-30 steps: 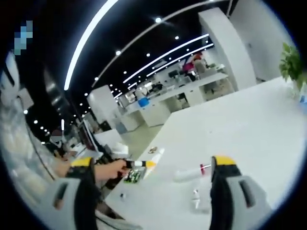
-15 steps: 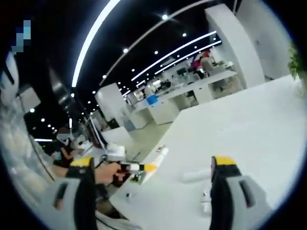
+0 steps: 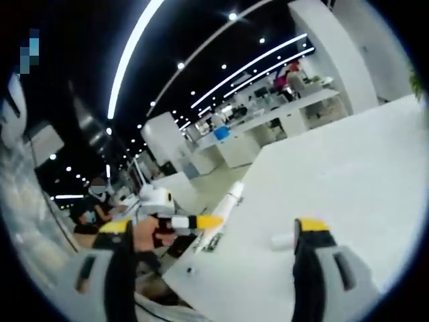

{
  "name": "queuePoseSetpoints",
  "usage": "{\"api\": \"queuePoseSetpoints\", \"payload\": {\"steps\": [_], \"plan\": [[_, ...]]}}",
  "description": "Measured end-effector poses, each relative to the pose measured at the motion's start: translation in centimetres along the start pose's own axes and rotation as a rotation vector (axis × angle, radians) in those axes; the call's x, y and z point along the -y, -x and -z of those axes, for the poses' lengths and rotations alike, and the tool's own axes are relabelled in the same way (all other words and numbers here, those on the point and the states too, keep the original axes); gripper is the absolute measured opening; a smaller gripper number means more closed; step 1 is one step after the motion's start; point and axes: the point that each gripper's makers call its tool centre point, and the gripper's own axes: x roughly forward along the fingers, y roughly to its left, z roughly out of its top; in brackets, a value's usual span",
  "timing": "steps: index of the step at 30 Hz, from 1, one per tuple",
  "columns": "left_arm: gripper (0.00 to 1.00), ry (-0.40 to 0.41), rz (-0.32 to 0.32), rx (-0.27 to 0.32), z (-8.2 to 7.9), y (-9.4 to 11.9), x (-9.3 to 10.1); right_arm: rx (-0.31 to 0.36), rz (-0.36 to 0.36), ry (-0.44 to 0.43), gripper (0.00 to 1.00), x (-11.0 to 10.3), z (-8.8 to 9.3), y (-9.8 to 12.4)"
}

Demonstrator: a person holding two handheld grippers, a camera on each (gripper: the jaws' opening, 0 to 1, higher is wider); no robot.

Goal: Arrange the skincare products in the storage area until every visible bottle or jar stands upright without overlapping.

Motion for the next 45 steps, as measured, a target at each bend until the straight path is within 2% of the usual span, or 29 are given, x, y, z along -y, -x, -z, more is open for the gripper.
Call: {"api": "queuePoseSetpoints", "payload": {"steps": [4, 12, 15, 20, 25, 30, 32, 34, 36, 38, 41, 43, 44, 45], "plan": [[0.18, -0.095, 0.025, -0.054, 0.1, 0.0, 1.8, -0.003, -0.013, -0.011, 0.96, -0.1, 0.1, -0.3], [0.18, -0.132, 0.081, -0.074, 0.2, 0.0, 4.1, 0.016, -0.019, -0.102, 0.93, 0.9, 0.2, -0.4], [0.18, -0.150, 0.087, -0.094, 0.6, 0.1, 4.5, 0.020, -0.025, -0.154, 0.92, 1.2, 0.5, -0.4], [0.18, -0.177, 0.137, -0.102, 0.8, 0.6, 6.1, 0.038, -0.051, -0.274, 0.88, 1.3, 0.7, -0.5], [0.18, -0.209, 0.228, -0.107, 0.8, 0.9, 8.7, 0.027, -0.071, -0.282, 0.84, 1.0, 1.0, -0.9], [0.19, -0.240, 0.380, -0.117, 1.2, 1.1, 12.6, 0.034, -0.115, -0.298, 0.78, 0.1, 0.7, -1.4], [0.19, -0.225, 0.430, -0.123, 1.4, 1.3, 13.9, 0.039, -0.140, -0.298, 0.76, -0.5, 0.4, -1.6], [0.19, -0.235, 0.447, -0.117, 1.4, 1.3, 14.5, 0.047, -0.157, -0.290, 0.74, -0.9, 0.1, -1.7], [0.19, -0.221, 0.514, -0.122, 1.7, 1.7, 15.9, 0.064, -0.184, -0.280, 0.72, -1.5, -0.4, -1.7], [0.19, -0.227, 0.540, -0.125, 1.9, 2.0, 16.6, 0.087, -0.215, -0.275, 0.70, -2.2, -0.9, -1.6], [0.19, -0.224, 0.586, -0.137, 2.3, 2.4, 17.6, 0.114, -0.259, -0.272, 0.59, -3.0, -1.6, -1.3], [0.19, -0.219, 0.641, -0.144, 2.7, 2.8, 18.5, 0.122, -0.291, -0.262, 0.50, -3.6, -1.8, -1.1], [0.19, -0.206, 0.649, -0.143, 2.7, 2.9, 18.7, 0.138, -0.336, -0.267, 0.48, -4.4, -2.2, -0.9], [0.19, -0.185, 0.667, -0.150, 2.8, 3.1, 19.0, 0.135, -0.340, -0.262, 0.46, -4.5, -2.2, -0.9]]}}
